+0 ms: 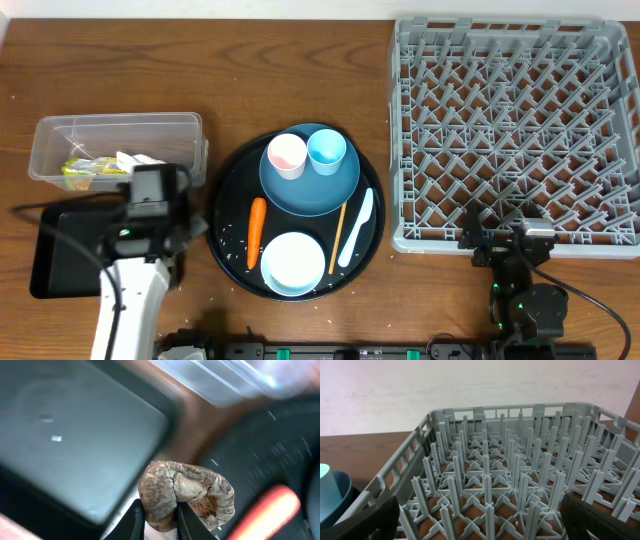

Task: Sort waste into correct bins and load items into the dishwasher rack
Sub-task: 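Carry the mushroom with the left gripper onto the black tray, then reach the left gripper to the orange carrot and grasp it, then carry the carrot with the left gripper and release it on the black tray, then move the left gripper to the white rice bowl and grasp its rim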

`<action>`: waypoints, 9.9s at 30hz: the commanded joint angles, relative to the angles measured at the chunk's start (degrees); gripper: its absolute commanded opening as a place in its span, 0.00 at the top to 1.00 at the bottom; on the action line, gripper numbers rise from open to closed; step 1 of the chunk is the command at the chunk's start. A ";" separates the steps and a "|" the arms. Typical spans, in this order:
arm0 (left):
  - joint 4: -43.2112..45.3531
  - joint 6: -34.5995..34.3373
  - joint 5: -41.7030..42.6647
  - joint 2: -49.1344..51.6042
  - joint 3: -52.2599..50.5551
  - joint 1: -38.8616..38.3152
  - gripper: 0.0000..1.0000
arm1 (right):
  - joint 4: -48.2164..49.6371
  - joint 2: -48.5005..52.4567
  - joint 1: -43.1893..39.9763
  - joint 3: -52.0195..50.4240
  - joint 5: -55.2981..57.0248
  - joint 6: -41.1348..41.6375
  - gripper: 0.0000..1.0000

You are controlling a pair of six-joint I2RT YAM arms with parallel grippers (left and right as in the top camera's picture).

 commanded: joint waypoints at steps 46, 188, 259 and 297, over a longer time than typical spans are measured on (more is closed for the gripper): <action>5.79 4.39 23.08 -0.42 2.23 31.10 0.44 | -0.09 -0.37 -0.24 -0.17 0.39 0.28 0.01; 22.27 -9.27 6.27 21.27 2.93 36.83 0.41 | -0.09 -0.31 -0.24 -0.17 0.39 0.28 0.01; 5.46 -3.93 11.15 12.00 11.30 -55.28 0.62 | -0.09 -0.31 -0.24 -0.17 0.39 0.28 0.01; 0.11 -16.79 1.44 17.31 11.17 -57.27 0.94 | -0.09 -0.31 -0.24 -0.17 0.39 0.28 0.01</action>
